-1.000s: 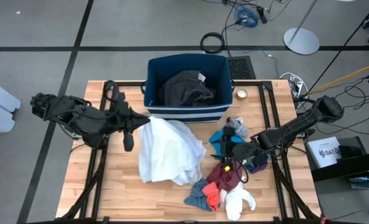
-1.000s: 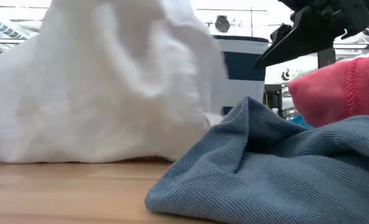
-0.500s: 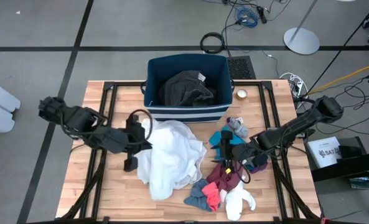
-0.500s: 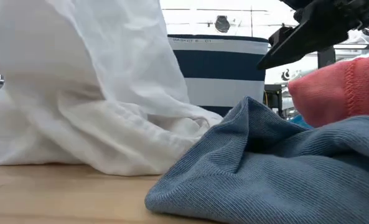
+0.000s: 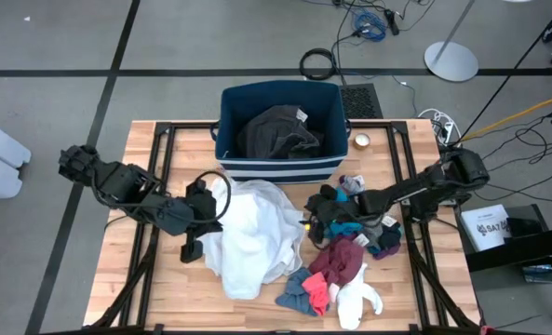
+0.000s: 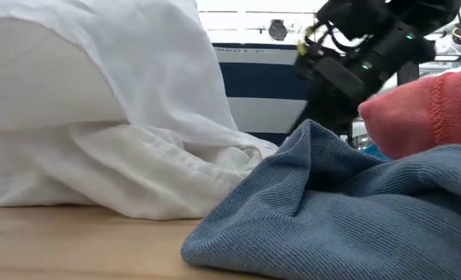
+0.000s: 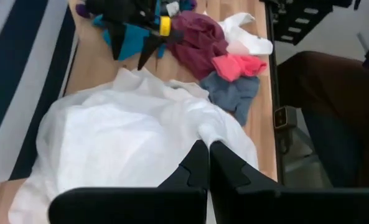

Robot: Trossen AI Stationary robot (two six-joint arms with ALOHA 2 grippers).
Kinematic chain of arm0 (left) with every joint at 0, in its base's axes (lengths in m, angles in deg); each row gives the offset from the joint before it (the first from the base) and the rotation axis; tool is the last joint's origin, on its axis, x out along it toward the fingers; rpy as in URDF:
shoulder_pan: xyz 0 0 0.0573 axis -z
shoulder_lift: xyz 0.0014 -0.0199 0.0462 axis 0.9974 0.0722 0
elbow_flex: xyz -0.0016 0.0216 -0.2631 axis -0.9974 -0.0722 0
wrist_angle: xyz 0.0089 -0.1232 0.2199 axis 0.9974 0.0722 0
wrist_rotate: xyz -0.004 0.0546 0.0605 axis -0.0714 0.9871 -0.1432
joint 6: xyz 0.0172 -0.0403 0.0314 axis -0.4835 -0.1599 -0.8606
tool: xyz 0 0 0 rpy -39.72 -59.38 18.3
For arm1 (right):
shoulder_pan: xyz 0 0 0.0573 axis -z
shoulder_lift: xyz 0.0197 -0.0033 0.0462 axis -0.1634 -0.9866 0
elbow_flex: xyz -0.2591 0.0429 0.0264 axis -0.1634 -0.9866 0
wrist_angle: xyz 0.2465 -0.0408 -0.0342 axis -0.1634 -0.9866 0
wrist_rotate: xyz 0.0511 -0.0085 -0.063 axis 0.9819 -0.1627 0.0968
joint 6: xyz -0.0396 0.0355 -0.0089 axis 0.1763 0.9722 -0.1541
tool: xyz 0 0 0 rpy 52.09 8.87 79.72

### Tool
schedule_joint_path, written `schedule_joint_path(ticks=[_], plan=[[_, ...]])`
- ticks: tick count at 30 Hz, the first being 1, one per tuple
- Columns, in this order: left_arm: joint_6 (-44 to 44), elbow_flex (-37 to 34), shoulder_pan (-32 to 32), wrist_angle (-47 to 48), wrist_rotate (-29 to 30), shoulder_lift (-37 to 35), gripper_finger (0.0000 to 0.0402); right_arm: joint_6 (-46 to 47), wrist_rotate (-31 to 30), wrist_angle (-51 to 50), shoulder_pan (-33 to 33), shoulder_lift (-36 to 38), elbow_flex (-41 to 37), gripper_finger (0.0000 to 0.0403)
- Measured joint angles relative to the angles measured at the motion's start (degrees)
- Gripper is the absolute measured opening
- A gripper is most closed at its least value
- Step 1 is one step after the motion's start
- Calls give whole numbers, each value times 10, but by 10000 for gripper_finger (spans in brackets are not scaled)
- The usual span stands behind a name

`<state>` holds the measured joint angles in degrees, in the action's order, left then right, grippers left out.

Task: Sort clothes
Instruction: Put the white polo shirt into the blue laundry organizer

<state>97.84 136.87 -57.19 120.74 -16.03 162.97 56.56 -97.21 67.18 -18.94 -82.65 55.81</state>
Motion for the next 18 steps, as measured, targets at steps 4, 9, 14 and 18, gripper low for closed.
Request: schedule_joint_path(ticks=[4,9,14,18], plan=[[0,-19,9,1,0,0,2,10,-2,-21,13,-26,14,249],[1,-32,16,-1,0,3,2,14,0,-67,15,-65,58,249],[1,-47,27,-16,1,3,2,5,10,-133,21,-133,122,232],[25,-59,39,-17,1,3,2,-19,51,-162,24,-182,170,176]])
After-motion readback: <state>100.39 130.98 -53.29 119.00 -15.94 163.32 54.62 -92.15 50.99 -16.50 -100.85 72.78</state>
